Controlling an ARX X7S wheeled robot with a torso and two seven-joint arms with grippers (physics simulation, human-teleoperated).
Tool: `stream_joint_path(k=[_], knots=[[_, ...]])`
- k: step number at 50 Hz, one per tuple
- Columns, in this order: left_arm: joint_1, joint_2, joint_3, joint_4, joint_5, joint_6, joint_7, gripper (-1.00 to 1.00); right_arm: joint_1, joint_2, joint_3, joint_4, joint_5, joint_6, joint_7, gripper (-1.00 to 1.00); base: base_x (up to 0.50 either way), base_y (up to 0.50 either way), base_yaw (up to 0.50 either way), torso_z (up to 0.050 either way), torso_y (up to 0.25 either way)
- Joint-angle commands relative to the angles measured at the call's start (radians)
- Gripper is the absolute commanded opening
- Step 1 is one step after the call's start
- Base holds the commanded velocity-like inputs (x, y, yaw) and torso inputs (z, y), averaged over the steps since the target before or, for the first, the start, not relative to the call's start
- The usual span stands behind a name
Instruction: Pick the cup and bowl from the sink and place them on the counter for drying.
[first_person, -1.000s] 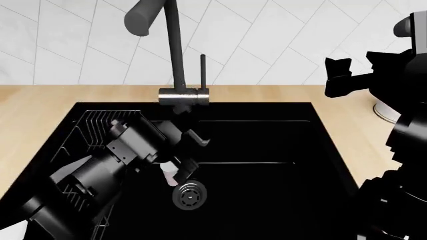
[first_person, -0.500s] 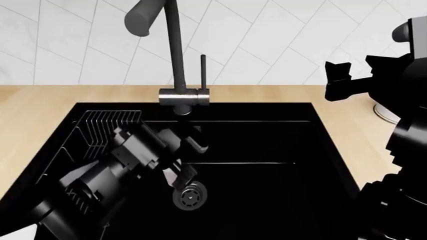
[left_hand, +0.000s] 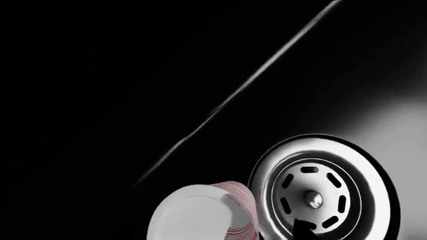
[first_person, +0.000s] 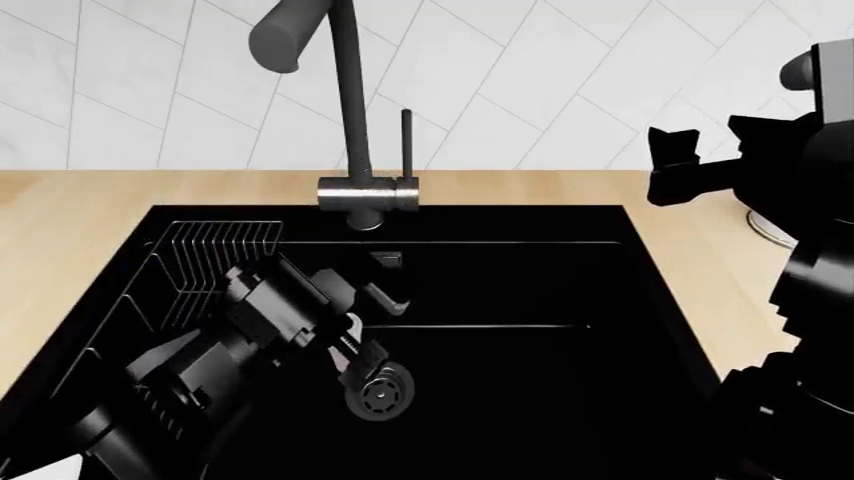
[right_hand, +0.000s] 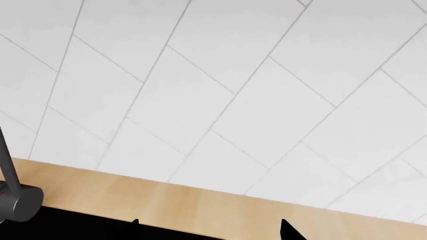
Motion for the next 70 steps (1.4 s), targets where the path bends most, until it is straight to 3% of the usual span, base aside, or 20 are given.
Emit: stream_joint_path(k=[1, 22, 23, 35, 42, 51, 70], knots=[[0.033, 0.003, -0.006, -0.002, 0.005, 0.011, 0.009, 1.00, -0.016, -0.007, 0.020, 0.005, 0.003, -0.017, 0.002, 1.00, 0.00, 0.00, 0.00, 0.000, 0.000], [0.039, 0.072, 0.007, -0.200, 0.032, 0.125, 0.066, 1.00, -0.017, -0.014, 0.016, 0.024, 0.017, -0.027, 0.019, 1.00, 0.00, 0.00, 0.00, 0.000, 0.000], [0.040, 0.069, 0.004, -0.192, 0.032, 0.131, 0.056, -1.00, -0.019, -0.013, 0.017, 0.024, 0.017, -0.028, 0.020, 1.00, 0.00, 0.00, 0.00, 0.000, 0.000], [0.029, 0.038, 0.014, -0.060, 0.032, 0.111, 0.035, -1.00, -0.025, -0.010, 0.022, 0.021, 0.023, -0.025, 0.024, 1.00, 0.00, 0.00, 0.00, 0.000, 0.000], [0.041, -0.064, -0.003, 0.237, -0.018, -0.021, -0.034, -1.00, -0.028, -0.010, 0.030, 0.020, 0.028, -0.025, 0.028, 1.00, 0.00, 0.00, 0.00, 0.000, 0.000], [0.043, -0.094, -0.019, 0.366, -0.048, -0.071, -0.065, -1.00, -0.033, -0.008, 0.028, 0.014, 0.031, -0.017, 0.027, 1.00, 0.00, 0.00, 0.00, 0.000, 0.000], [0.025, -0.159, -0.146, 0.614, -0.152, -0.162, -0.163, -1.00, -0.028, 0.011, 0.026, -0.009, 0.028, -0.001, 0.030, 1.00, 0.00, 0.00, 0.00, 0.000, 0.000]])
